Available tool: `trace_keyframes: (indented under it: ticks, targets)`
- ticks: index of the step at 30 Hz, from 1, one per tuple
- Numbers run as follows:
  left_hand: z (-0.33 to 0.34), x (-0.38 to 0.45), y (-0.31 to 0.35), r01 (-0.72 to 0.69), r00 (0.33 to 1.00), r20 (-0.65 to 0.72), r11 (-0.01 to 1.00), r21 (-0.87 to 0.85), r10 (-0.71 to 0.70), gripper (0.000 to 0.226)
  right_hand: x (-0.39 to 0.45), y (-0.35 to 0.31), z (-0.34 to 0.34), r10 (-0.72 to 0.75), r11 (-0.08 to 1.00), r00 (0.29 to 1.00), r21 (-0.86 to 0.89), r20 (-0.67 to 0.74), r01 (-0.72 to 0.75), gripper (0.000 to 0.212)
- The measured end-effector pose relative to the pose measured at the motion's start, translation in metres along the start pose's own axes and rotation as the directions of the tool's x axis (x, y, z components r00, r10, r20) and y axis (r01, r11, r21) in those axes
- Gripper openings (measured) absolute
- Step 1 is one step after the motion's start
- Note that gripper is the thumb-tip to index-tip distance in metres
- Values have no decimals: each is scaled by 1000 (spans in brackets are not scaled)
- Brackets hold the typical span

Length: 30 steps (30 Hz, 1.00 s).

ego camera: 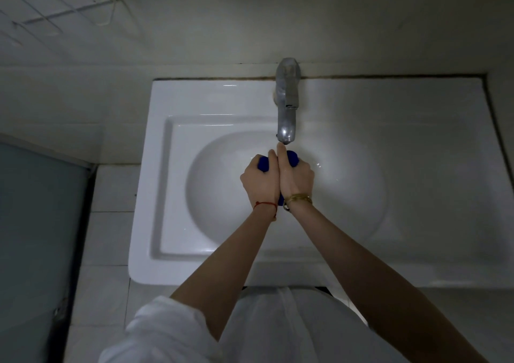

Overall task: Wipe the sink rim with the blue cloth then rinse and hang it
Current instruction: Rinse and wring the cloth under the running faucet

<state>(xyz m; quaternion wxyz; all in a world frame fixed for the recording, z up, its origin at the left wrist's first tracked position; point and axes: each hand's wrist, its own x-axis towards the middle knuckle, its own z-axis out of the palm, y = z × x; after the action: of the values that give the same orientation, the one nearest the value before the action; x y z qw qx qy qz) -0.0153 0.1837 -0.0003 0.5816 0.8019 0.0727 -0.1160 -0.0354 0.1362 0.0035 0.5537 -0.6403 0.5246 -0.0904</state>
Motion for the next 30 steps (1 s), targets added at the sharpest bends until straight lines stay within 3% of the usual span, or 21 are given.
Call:
trace_keyframes:
  ticks: [11,18,21,23,30]
  targets:
    - [0,4,3,81,996,36,996,22,-82,49,5,7,-2,-140,989,989,49,-42,142,43]
    - [-3,0,0,-29,997,75,998,62,24,49,-1,17,-8,-204,971,979,120,-24,205,38]
    - [-6,-3,-2,-50,995,93,997,57,45,35,-3,18,-13,-165,975,986,148,-5,164,25]
    - [-8,-5,-1,15,996,86,1000,24,-17,19,-4,17,-15,-111,982,994,156,3,109,22]
    - [-3,0,3,183,966,141,957,224,-217,43,-13,19,-19,-138,957,990,255,-33,141,29]
